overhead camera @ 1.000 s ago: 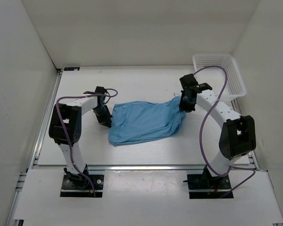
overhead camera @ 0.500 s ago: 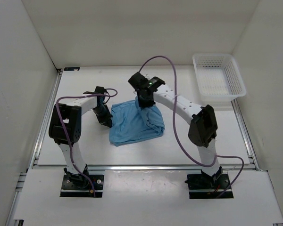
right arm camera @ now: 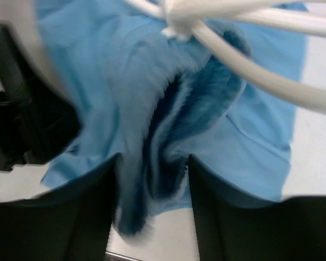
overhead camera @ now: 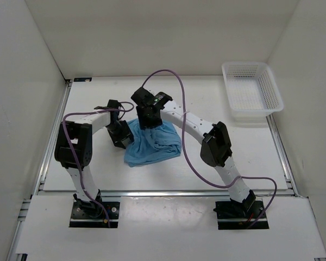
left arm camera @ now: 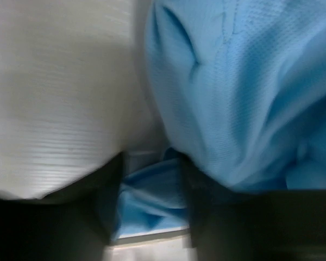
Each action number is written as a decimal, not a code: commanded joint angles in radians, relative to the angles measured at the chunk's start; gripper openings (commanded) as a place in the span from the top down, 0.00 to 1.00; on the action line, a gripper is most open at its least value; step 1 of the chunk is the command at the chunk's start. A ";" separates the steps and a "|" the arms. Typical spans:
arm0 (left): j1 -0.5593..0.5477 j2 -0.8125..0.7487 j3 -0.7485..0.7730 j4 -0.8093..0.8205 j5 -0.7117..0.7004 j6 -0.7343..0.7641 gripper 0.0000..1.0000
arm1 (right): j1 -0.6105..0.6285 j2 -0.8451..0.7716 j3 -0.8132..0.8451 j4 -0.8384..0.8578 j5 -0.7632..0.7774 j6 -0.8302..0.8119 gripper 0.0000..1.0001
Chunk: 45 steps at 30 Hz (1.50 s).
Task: Fold and stack the shorts
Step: Fold the shorts
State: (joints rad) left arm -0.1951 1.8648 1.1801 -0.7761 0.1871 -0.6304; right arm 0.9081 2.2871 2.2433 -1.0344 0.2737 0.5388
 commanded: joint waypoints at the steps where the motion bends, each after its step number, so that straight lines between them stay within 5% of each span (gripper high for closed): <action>1: 0.066 -0.071 -0.034 0.002 -0.017 0.012 0.33 | 0.008 -0.070 -0.015 0.170 -0.166 -0.014 0.39; 3: 0.136 -0.153 -0.022 -0.055 -0.034 0.023 0.10 | 0.008 -0.103 -0.051 0.264 -0.258 -0.014 0.35; 4: 0.163 -0.180 -0.013 -0.077 -0.047 0.040 0.07 | 0.008 -0.133 -0.083 0.281 -0.278 -0.023 0.30; 10: 0.250 -0.317 0.100 -0.192 -0.086 0.077 0.11 | -0.020 -0.331 -0.319 0.376 -0.304 -0.073 0.32; 14: 0.151 -0.342 0.145 -0.201 -0.117 0.087 0.38 | -0.104 -0.543 -0.693 0.459 -0.220 0.007 0.76; 16: 0.059 -0.314 0.186 -0.201 -0.106 0.098 0.38 | -0.182 -0.652 -0.799 0.468 -0.209 0.044 0.84; 19: -0.048 -0.251 0.217 -0.201 -0.116 0.084 0.30 | -0.274 -0.756 -0.962 0.468 -0.209 0.044 0.84; 20: -0.117 -0.234 0.226 -0.201 -0.127 0.084 0.20 | -0.290 -0.777 -0.993 0.453 -0.209 0.044 0.84; 24: -0.239 -0.126 0.276 -0.201 -0.138 0.061 0.00 | -0.354 -0.862 -1.122 0.412 -0.189 0.044 0.66; 29: -0.276 0.022 0.335 -0.192 -0.184 0.031 0.00 | -0.365 -0.887 -1.173 0.401 -0.189 0.055 0.62; 31: -0.276 0.045 0.349 -0.192 -0.206 0.031 0.09 | -0.365 -0.887 -1.173 0.389 -0.180 0.066 0.61; 34: -0.276 0.031 0.358 -0.201 -0.216 0.031 0.49 | -0.365 -0.906 -1.173 0.378 -0.157 0.066 0.61; 35: -0.276 0.004 0.358 -0.213 -0.227 0.031 0.76 | -0.374 -0.907 -1.162 0.366 -0.142 0.066 0.61; 36: -0.276 -0.012 0.368 -0.225 -0.227 0.031 0.88 | -0.374 -0.917 -1.162 0.366 -0.142 0.055 0.61; 45: -0.152 -0.202 0.287 -0.269 -0.147 0.077 0.85 | -0.374 -0.916 -1.153 0.356 -0.131 0.036 0.61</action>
State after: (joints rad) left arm -0.3859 1.7580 1.4914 -1.0260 0.0090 -0.5808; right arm 0.5377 1.3865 1.0676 -0.6586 0.1249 0.5926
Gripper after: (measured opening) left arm 0.223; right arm 0.388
